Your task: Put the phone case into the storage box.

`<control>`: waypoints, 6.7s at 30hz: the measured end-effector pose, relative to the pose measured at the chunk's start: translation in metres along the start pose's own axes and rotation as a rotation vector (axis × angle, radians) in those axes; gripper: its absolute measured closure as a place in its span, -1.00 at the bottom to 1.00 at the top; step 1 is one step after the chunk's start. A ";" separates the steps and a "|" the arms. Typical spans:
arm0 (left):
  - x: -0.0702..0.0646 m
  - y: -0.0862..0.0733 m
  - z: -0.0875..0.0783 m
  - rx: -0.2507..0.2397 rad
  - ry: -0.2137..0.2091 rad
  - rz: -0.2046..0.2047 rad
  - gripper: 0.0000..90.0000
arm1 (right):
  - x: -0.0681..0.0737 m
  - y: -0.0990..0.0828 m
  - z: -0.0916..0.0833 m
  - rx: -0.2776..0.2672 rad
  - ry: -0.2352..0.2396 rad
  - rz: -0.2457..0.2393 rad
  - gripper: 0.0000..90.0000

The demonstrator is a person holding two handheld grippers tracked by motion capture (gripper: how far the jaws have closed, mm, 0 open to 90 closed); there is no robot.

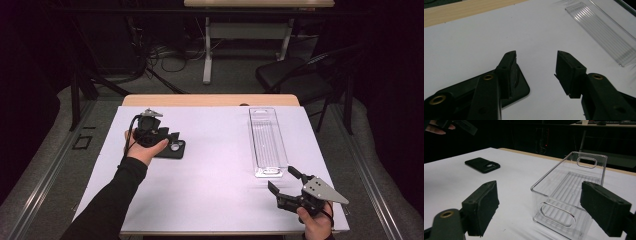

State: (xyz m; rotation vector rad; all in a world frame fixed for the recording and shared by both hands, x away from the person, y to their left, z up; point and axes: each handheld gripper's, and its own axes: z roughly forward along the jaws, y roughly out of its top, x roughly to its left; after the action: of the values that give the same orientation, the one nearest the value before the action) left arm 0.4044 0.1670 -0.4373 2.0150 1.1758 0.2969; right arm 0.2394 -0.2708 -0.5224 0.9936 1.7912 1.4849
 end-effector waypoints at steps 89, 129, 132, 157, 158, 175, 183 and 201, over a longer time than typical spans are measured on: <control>0.046 -0.033 0.113 0.202 0.093 -0.141 1.00 | 0.000 -0.008 0.006 0.038 0.038 0.015 -0.68; 0.015 -0.112 0.045 0.160 0.011 -0.078 1.00 | 0.001 -0.009 0.007 0.043 0.044 0.038 -0.68; 0.015 -0.116 0.040 0.166 0.022 -0.066 1.00 | 0.001 -0.008 0.007 0.036 0.043 0.035 -0.68; 0.028 -0.132 0.018 0.164 0.071 -0.078 1.00 | 0.001 -0.008 0.006 0.039 0.051 0.027 -0.68; 0.027 -0.132 0.018 0.166 0.070 -0.078 1.00 | 0.001 -0.008 0.006 0.038 0.052 0.027 -0.68; 0.029 -0.128 0.007 0.107 0.038 -0.099 0.63 | 0.001 -0.008 0.006 0.036 0.059 0.026 -0.68; 0.033 -0.127 -0.003 0.058 0.048 -0.122 0.17 | 0.001 -0.009 0.007 0.034 0.064 0.031 -0.68; 0.047 -0.124 -0.020 0.004 0.053 -0.150 -0.05 | 0.001 -0.009 0.008 0.041 0.068 0.037 -0.68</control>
State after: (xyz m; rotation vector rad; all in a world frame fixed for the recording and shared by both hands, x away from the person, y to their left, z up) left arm 0.3399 0.2505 -0.5208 1.9201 1.3536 0.2741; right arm 0.2439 -0.2669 -0.5332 1.0124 1.8671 1.5269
